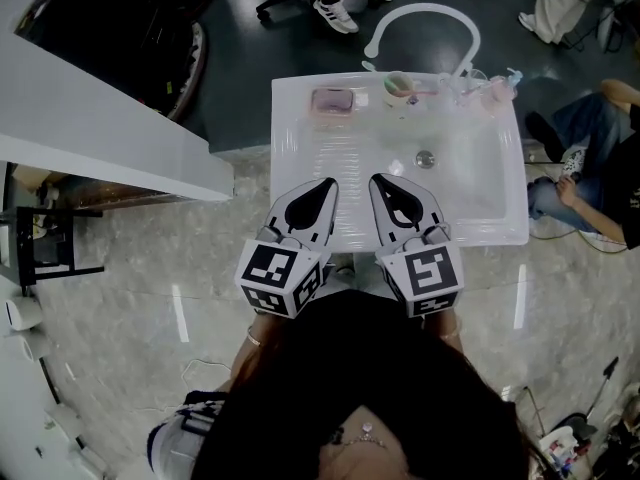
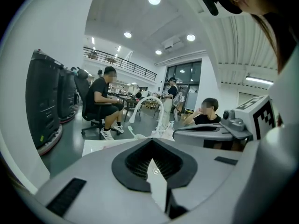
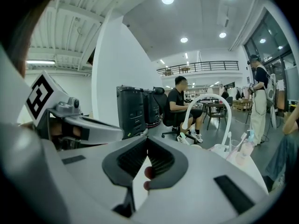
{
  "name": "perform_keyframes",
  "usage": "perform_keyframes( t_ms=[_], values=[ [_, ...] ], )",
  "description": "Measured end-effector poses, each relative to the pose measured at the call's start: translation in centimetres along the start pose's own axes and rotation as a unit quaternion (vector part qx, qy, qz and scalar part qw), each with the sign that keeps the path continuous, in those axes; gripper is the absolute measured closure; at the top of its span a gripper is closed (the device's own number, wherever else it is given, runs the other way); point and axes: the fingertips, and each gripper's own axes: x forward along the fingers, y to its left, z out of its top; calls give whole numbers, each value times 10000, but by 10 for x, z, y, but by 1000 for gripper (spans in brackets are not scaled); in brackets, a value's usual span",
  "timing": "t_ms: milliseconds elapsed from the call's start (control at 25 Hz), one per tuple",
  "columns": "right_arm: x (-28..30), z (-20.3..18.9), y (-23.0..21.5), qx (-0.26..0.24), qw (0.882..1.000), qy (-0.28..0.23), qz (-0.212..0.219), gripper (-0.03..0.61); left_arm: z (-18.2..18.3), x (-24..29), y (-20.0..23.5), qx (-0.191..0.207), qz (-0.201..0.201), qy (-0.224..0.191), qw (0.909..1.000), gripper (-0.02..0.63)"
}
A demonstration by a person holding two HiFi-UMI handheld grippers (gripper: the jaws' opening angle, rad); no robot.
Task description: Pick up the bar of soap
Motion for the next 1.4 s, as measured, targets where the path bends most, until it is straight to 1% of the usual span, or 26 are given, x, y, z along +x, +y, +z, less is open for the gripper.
perform_keyframes(
  t_ms=[400,640,720,840,1120,1400],
  values=[
    [29,8,-38,121,9990,-44,433,571,10,39,16,-120,357,108,9992,607],
    [42,5,-57,76,9963,47,850,571,17,62,21,-216,592,75,9980,607],
    [46,3,-61,33,9953,80,964,571,16,65,24,-287,722,84,9969,607],
    [52,0,-68,108,9938,109,1100,571,14,67,30,-419,904,85,9950,607],
    [69,-6,-75,229,9930,155,1149,571,11,69,43,-459,1116,138,9926,607],
    [93,-10,-80,165,9947,299,970,569,8,75,63,-464,998,284,9935,607]
  ],
)
